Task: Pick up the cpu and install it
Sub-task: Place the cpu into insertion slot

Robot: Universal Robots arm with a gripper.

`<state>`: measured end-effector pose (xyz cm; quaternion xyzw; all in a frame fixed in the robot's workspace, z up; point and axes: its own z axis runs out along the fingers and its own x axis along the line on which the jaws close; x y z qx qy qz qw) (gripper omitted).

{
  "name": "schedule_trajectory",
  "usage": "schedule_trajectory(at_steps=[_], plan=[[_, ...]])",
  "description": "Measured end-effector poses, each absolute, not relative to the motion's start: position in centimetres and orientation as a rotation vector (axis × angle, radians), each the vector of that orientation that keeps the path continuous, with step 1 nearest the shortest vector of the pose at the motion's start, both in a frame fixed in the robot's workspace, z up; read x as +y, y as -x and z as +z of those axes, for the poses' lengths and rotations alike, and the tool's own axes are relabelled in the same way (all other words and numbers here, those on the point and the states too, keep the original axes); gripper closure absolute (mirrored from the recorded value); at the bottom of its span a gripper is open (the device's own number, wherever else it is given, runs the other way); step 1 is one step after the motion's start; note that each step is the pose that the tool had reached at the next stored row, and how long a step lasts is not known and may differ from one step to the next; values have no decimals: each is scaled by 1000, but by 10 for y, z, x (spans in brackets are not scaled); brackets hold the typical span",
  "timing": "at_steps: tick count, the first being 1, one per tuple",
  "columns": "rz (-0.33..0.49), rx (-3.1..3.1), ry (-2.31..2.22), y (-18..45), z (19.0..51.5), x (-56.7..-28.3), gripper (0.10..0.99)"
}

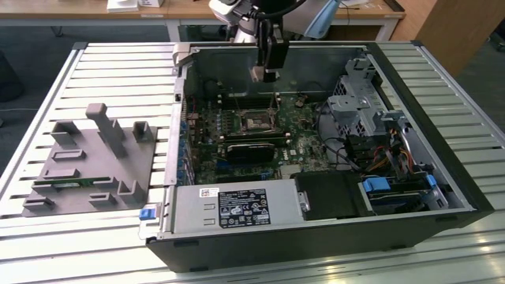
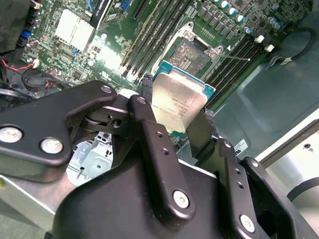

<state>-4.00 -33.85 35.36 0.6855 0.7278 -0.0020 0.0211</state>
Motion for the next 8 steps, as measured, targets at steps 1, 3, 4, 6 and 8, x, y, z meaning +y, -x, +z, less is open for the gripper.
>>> schedule_trajectory(at_steps=[1,3,4,6,8], plan=[[-6,2256,-2126,40,353,-338,561],[-6,2255,-2127,40,352,-338,561],[-6,2255,-2127,40,351,-338,561],[-6,2255,-2127,40,350,-339,561],[-6,2255,-2127,40,349,-339,561]])
